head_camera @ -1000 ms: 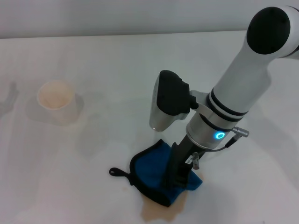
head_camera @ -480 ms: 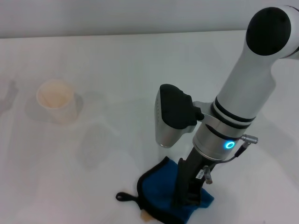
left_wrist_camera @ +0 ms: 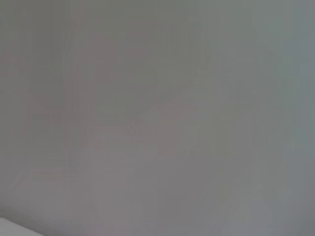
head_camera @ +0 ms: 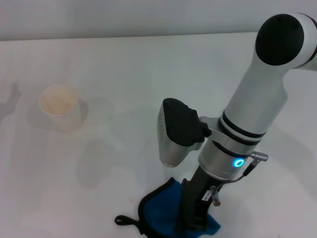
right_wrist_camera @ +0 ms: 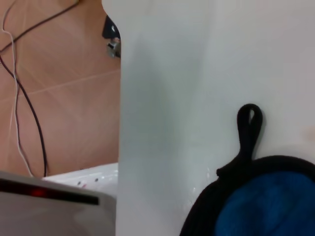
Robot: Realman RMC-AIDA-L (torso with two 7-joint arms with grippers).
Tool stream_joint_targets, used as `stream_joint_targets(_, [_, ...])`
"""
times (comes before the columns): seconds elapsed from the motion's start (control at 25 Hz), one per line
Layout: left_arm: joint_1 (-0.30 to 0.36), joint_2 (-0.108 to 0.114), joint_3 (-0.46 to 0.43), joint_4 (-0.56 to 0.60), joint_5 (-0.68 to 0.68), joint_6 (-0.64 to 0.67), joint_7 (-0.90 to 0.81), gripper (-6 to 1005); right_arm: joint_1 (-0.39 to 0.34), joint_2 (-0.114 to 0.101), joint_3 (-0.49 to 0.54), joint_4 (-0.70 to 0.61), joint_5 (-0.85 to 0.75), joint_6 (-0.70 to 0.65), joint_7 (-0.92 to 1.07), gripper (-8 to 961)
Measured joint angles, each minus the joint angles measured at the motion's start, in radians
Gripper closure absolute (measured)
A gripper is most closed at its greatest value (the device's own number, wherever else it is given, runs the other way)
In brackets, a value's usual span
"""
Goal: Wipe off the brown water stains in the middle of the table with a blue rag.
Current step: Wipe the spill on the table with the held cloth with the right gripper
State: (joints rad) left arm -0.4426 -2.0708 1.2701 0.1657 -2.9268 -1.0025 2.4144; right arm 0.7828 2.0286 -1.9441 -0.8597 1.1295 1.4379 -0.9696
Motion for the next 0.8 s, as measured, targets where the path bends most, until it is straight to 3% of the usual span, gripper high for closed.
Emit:
stream_joint_targets(0.56, [-0.008,0.001,0.0,0.0,0.0,0.016,0.002,123,0.0,-0.001,0.004,0.039,0.034,-0.207,-0.022,907])
stream_joint_targets(0.8, [-0.004,0.001,0.0,0.0,0.0,0.016,0.002,123,0.008,-0.004,0.098,0.087,0.026,-0.279,-0.021,907])
